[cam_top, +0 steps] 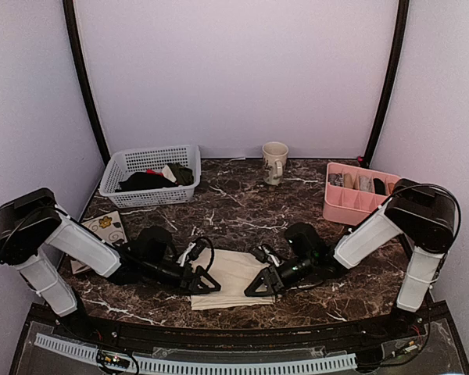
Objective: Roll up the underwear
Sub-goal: Smooth out the underwear at the center of the board.
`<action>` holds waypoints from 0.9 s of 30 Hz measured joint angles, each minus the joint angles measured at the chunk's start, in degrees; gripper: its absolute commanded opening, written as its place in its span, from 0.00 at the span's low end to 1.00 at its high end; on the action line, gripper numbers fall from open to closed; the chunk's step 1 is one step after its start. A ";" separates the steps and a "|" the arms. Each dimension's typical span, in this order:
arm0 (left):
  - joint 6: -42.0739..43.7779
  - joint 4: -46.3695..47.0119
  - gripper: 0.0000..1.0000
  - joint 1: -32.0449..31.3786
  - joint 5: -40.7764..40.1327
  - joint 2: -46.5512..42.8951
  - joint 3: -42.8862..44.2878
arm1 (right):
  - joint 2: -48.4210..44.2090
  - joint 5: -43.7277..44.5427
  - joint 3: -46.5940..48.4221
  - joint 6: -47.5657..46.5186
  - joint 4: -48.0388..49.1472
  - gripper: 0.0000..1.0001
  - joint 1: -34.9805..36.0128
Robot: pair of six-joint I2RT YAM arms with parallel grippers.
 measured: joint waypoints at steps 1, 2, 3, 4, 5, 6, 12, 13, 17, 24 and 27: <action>0.50 -1.42 0.71 -0.22 -0.24 -1.03 0.02 | -0.96 0.42 -0.11 -0.02 -1.05 0.42 0.02; 1.14 -2.89 0.71 -0.46 -0.35 -2.08 0.09 | -2.38 0.72 -0.22 -0.02 -2.75 0.42 0.04; 2.01 -5.46 0.70 -0.96 -0.63 -3.63 0.48 | -3.96 0.96 -0.26 -0.02 -4.31 0.42 0.07; 3.08 -8.22 0.70 -1.68 -0.66 -5.68 1.36 | -5.60 1.22 -0.26 0.00 -5.31 0.42 0.07; 3.96 -9.66 0.69 -2.12 -0.68 -6.95 2.12 | -7.26 1.40 -0.24 -0.02 -5.92 0.42 0.11; 4.94 -11.34 0.68 -2.64 -0.63 -8.24 3.43 | -8.72 1.46 -0.20 -0.04 -6.08 0.42 0.13; 6.40 -9.31 0.59 -4.42 1.33 -7.61 6.01 | -8.46 -2.51 -0.22 1.29 -3.76 0.61 0.76; 6.10 -8.63 0.58 -4.55 1.53 -6.03 6.01 | -6.86 -4.31 -0.22 3.54 -3.30 0.58 0.79; 4.17 -4.61 0.52 -4.87 1.70 -1.73 4.17 | -2.03 -7.56 -1.57 8.52 -2.16 0.51 0.63; 0.24 3.82 0.49 -4.85 2.10 1.05 -3.19 | -0.92 -10.19 -4.66 11.85 1.92 0.45 0.37; 0.39 1.29 0.51 -4.85 1.11 -1.46 -3.93 | -3.45 -8.81 -4.57 10.56 -1.57 0.44 0.37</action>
